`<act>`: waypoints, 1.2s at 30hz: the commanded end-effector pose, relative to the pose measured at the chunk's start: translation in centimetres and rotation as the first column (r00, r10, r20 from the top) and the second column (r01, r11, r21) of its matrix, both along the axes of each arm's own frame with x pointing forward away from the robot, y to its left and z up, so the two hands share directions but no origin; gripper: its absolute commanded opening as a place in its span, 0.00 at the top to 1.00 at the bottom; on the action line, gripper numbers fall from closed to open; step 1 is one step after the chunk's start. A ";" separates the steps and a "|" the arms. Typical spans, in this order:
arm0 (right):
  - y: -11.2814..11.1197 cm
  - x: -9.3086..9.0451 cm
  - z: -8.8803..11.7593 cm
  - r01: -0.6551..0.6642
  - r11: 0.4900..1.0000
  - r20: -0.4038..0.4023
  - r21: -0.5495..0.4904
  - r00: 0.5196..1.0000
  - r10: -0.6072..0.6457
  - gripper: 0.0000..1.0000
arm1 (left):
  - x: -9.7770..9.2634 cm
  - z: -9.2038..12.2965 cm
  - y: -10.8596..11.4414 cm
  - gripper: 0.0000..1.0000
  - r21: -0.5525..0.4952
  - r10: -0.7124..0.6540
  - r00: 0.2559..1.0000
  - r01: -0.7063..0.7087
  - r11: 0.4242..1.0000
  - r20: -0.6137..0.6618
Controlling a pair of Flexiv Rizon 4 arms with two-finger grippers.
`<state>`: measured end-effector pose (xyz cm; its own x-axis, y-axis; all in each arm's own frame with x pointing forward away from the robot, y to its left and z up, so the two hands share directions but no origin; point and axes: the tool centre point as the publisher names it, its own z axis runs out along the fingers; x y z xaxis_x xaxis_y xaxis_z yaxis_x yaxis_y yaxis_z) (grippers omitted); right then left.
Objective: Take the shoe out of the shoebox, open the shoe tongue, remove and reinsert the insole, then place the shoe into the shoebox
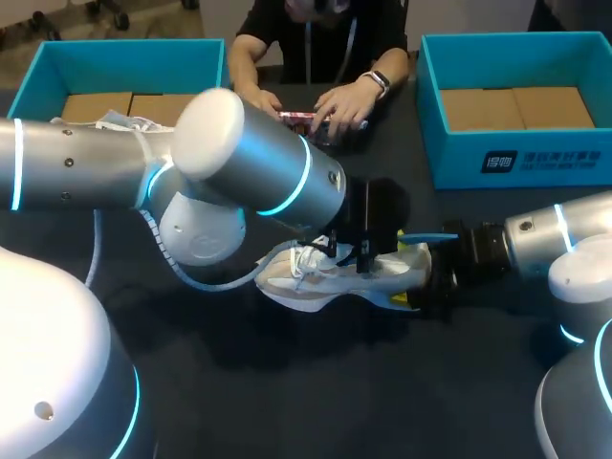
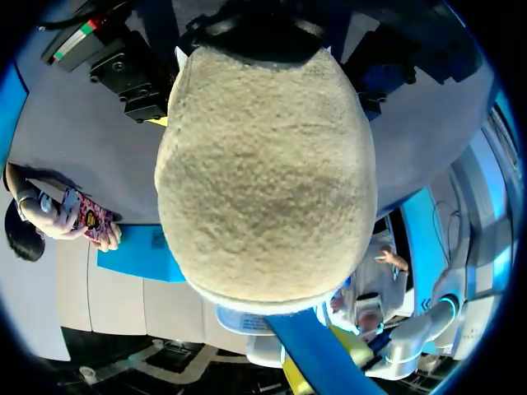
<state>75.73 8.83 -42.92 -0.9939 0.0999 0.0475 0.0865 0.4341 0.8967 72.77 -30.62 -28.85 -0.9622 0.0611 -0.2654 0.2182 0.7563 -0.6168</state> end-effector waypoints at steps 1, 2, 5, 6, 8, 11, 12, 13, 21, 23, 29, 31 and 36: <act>0.4 0.3 -0.6 0.001 1.000 0.000 -0.004 1.000 -0.001 1.00 | -0.6 2.3 0.3 1.00 -0.018 -0.007 1.000 0.007 1.000 -0.029; 0.4 0.3 -0.6 0.001 1.000 0.000 -0.004 1.000 -0.001 1.00 | -0.7 3.0 0.0 1.00 -0.026 -0.004 0.999 0.003 1.000 -0.034; 0.4 0.3 -0.6 0.001 1.000 0.000 -0.004 1.000 -0.001 1.00 | -1.0 5.0 -0.5 1.00 -0.044 0.003 0.999 -0.005 0.999 -0.053; 0.4 0.3 -0.6 0.001 1.000 0.000 -0.004 1.000 -0.001 1.00 | -1.2 5.6 -0.8 1.00 -0.046 0.006 0.998 -0.009 0.999 -0.058; 0.4 0.3 -0.6 0.001 1.000 0.000 -0.004 1.000 -0.001 1.00 | -1.6 7.0 -1.2 1.00 -0.062 0.013 0.997 -0.018 0.998 -0.071; 0.4 0.3 -0.6 0.001 1.000 0.000 -0.004 1.000 -0.001 1.00 | -1.8 9.1 -1.9 1.00 -0.086 0.028 0.994 -0.038 0.996 -0.107; 0.4 0.3 -0.6 0.001 1.000 0.000 -0.004 1.000 -0.001 1.00 | -1.9 9.9 -2.2 1.00 -0.093 0.030 0.991 -0.042 0.995 -0.128; 0.4 0.3 -0.6 0.001 1.000 0.000 -0.004 1.000 -0.001 1.00 | -1.9 10.6 -2.3 1.00 -0.107 0.032 0.990 -0.047 0.993 -0.139; 0.4 0.3 -0.6 0.001 1.000 0.000 -0.004 1.000 -0.001 1.00 | -2.7 17.0 -3.8 1.00 -0.158 0.038 0.984 -0.066 0.985 -0.173; 0.4 0.3 -0.6 0.001 1.000 0.000 -0.004 1.000 -0.001 1.00 | -2.6 18.3 -4.0 1.00 -0.172 0.032 0.978 -0.069 0.983 -0.206; 0.4 0.3 -0.6 0.001 1.000 0.000 -0.004 1.000 -0.001 1.00 | -2.5 21.1 -4.3 1.00 -0.212 0.012 0.968 -0.066 0.975 -0.250; 0.4 0.3 -0.6 0.001 1.000 0.000 -0.004 1.000 -0.001 1.00 | -2.5 21.9 -4.2 1.00 -0.220 0.014 0.968 -0.071 0.973 -0.251; 0.4 0.3 -0.6 0.001 1.000 0.000 -0.004 1.000 -0.001 1.00 | -2.7 23.8 -4.1 1.00 -0.311 -0.013 0.945 -0.094 0.946 -0.326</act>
